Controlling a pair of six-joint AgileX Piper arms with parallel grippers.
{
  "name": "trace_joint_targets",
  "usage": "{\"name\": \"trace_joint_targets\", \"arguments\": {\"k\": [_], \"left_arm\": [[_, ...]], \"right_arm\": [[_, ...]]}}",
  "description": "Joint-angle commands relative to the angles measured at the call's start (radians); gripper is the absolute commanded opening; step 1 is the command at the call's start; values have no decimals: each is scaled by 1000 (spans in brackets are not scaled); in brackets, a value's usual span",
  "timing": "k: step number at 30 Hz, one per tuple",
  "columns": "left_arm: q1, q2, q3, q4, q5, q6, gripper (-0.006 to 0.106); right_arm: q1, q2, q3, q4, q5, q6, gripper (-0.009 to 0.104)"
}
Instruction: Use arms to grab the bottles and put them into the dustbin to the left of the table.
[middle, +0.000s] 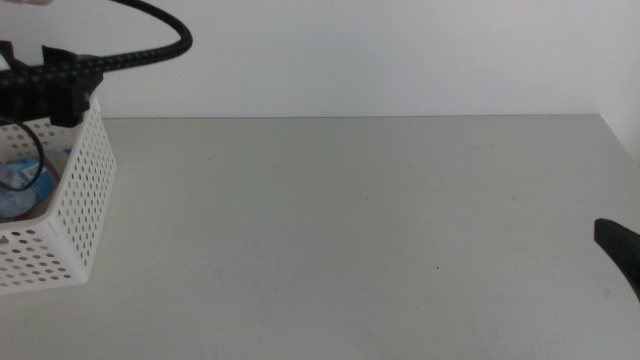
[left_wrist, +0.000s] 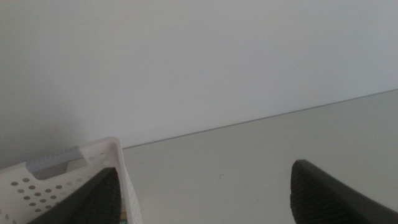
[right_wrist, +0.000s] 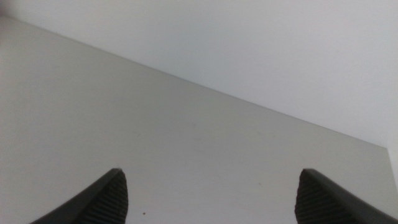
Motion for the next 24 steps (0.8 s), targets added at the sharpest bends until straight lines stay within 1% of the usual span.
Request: {"name": "trace_joint_targets", "arguments": {"k": [1,4,7,9,13,21,24], "left_arm": [[-6,-58,3,-1,-77,-18,94],[-6,-170,99,-1,-76,-18,94],[-6,-305,213,-1,-75,-18,94],[-6,-394,288,-1,-73,-18,94],[-6,-583,455,-1,-74,-18,94],[-6,-900,799,-1,-64,-18,94],[-6,-988,894,-1,-25,-18,94]], "right_arm": [[-60,-39,-20,26,-67,-15,90],[-136,-103,17,104,-67,-15,90],[-212,-186,77,152,-68,-15,90],[-253,-255,122,161,-68,-15,90],[-299,-385,226,152,-67,-15,90],[-304,-579,401,152,-68,-15,90],[-305,-584,465,152,-83,-15,90]]}}
